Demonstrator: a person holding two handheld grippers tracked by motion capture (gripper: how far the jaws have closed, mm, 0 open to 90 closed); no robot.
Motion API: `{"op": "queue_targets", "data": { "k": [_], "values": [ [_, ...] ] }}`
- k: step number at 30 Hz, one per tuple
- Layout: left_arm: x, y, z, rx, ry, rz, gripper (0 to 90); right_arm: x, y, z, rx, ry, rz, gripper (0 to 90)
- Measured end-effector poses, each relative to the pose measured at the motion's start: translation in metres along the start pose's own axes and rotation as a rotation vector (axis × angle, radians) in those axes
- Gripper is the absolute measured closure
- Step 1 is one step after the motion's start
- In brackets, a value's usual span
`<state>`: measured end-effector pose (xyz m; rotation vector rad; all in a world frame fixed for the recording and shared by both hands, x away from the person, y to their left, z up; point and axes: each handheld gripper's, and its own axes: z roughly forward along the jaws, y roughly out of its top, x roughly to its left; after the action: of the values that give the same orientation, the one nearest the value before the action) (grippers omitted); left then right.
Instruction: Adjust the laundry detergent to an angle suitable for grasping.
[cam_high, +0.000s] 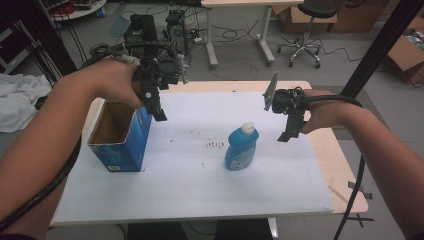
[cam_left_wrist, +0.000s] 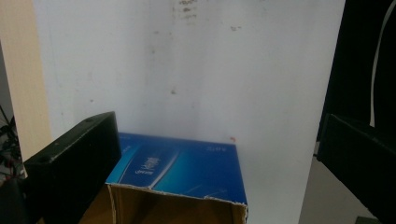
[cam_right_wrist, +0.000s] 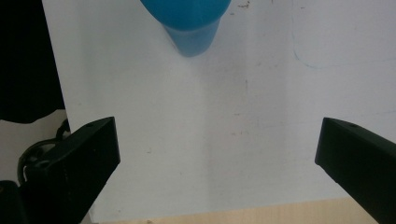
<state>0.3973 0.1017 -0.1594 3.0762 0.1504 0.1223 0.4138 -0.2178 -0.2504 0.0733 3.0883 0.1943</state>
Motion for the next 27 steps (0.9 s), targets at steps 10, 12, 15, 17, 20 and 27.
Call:
{"op": "queue_targets", "data": {
  "k": [10, 12, 15, 17, 20, 27],
  "values": [
    [0.002, 0.001, -0.001, -0.007, 0.007, -0.011, 0.1, -0.006, -0.002, -0.004, 0.011, -0.008, -0.009, 0.0],
    [0.001, 0.002, -0.001, -0.006, 0.005, -0.008, 0.1, -0.006, -0.003, -0.005, 0.006, -0.011, -0.009, 0.0],
    [0.0, 0.003, -0.001, -0.001, 0.003, -0.009, 0.1, -0.005, -0.005, -0.005, 0.004, -0.014, -0.011, 0.0],
    [0.0, 0.003, -0.001, -0.007, 0.002, -0.008, 0.1, -0.005, -0.006, -0.006, 0.008, -0.021, -0.016, 0.0],
    [-0.002, 0.003, -0.002, -0.009, 0.001, -0.01, 0.1, -0.004, -0.006, -0.007, -0.003, -0.027, -0.017, 0.0],
    [-0.003, -0.003, 0.003, -0.001, -0.006, -0.022, 0.1, -0.001, 0.0, -0.011, -0.01, -0.034, -0.044, 0.0]
  ]
}}
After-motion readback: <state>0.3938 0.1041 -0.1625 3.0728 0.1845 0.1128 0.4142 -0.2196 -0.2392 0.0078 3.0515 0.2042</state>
